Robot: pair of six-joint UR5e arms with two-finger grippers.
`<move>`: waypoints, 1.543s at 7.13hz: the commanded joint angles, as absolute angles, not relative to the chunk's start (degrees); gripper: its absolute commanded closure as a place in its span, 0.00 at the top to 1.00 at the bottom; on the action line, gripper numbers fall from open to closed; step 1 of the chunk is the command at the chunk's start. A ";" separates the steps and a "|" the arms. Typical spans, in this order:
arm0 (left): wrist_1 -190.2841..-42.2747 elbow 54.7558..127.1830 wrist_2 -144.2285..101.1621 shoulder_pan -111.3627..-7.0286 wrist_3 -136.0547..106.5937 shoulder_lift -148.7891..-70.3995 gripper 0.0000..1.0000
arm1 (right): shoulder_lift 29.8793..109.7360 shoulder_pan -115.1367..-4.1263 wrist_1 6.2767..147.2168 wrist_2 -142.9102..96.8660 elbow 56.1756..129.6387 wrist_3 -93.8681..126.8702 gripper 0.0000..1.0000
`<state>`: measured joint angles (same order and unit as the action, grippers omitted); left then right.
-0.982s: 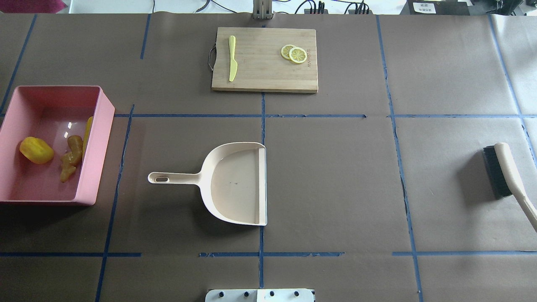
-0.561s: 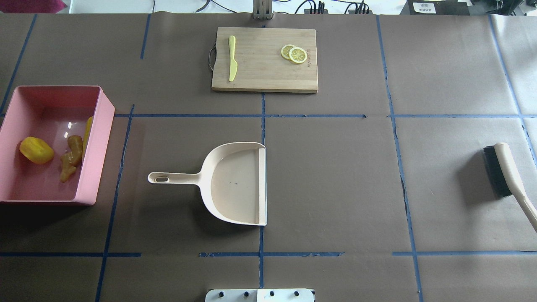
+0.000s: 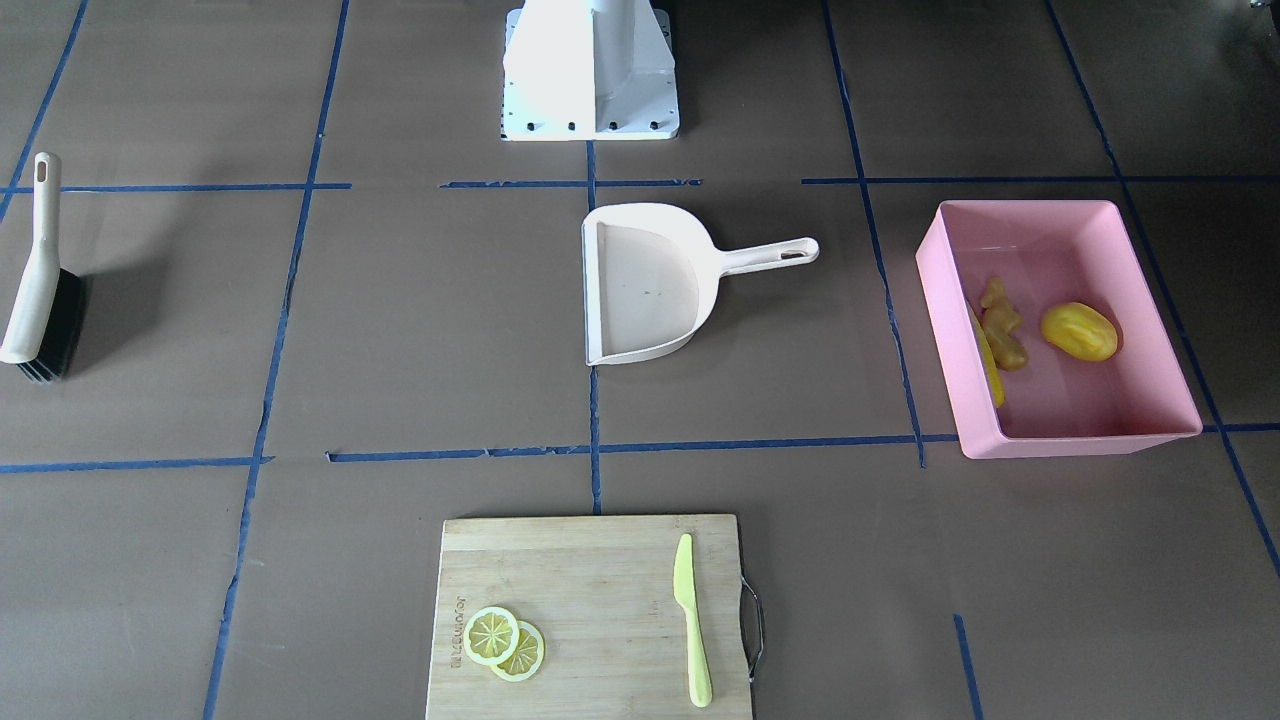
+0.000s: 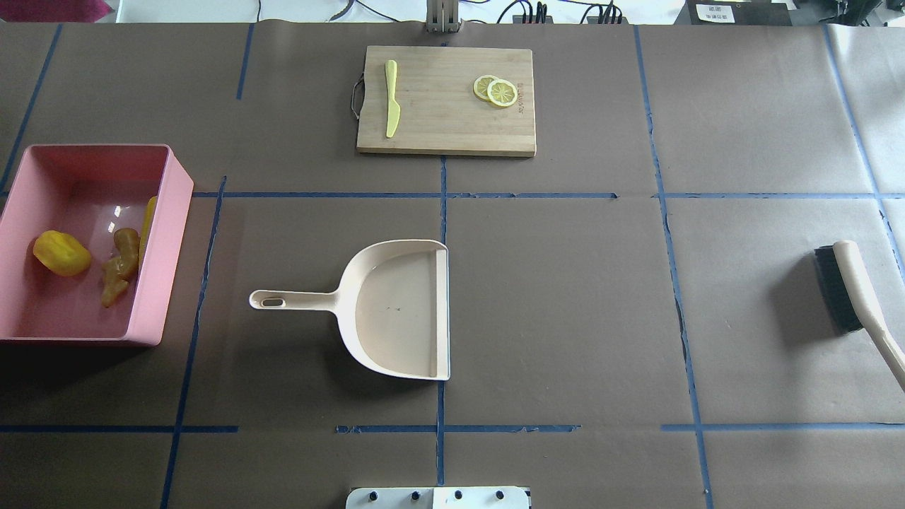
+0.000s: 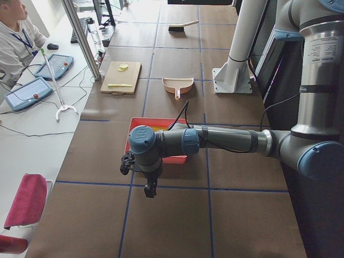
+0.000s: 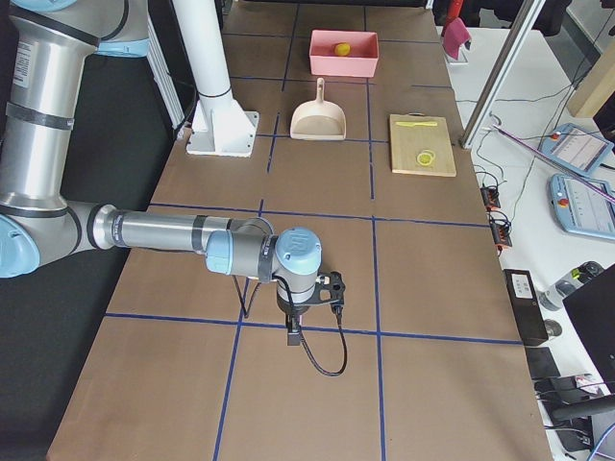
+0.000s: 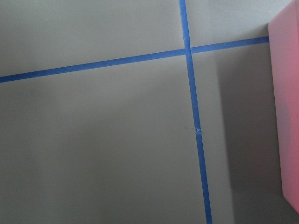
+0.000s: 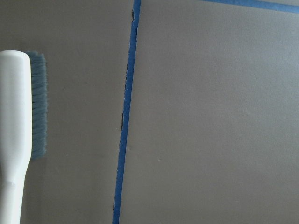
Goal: Sweep and dump trash into bin
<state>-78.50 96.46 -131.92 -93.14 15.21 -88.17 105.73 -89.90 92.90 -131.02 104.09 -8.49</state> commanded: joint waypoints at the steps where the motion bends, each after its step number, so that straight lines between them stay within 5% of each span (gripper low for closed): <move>1: -78.57 96.50 -131.92 -92.99 15.21 -88.24 1.00 | 105.73 -89.91 92.90 -130.96 103.80 -8.52 1.00; 11: -78.49 96.42 -131.84 -91.85 15.21 -88.24 1.00 | 105.73 -89.56 92.90 -131.13 103.18 -7.74 1.00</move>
